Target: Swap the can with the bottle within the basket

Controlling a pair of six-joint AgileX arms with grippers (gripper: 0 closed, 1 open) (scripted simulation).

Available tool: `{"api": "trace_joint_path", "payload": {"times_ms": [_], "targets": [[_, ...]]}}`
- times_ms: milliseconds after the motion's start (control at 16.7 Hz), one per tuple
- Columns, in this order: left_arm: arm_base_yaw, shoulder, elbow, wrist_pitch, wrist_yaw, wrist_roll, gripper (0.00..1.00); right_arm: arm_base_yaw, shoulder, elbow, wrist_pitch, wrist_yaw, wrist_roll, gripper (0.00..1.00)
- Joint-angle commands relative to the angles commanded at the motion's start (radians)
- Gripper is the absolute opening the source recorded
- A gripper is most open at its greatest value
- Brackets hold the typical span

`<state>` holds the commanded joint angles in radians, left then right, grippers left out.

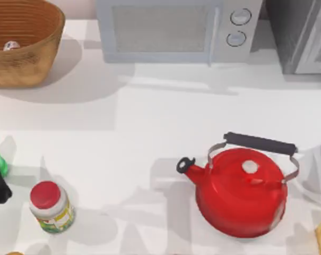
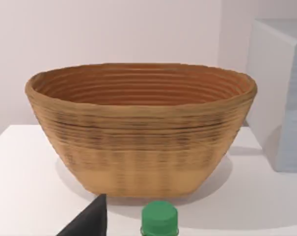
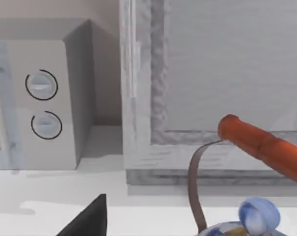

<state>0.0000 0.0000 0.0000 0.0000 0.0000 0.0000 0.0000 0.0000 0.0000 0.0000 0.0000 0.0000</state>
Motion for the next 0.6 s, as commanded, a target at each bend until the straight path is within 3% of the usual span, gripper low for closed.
{"api": "trace_joint_path", "payload": {"times_ms": [300, 600], "targets": [[0.003, 0.055, 0.056, -0.021, 0.001, -0.004, 1.0, 0.0, 0.0, 0.0, 0.0, 0.0, 0.0, 1.0], [0.009, 0.358, 0.356, -0.129, 0.017, -0.023, 1.0, 0.0, 0.0, 0.0, 0.0, 0.0, 0.0, 1.0]]}}
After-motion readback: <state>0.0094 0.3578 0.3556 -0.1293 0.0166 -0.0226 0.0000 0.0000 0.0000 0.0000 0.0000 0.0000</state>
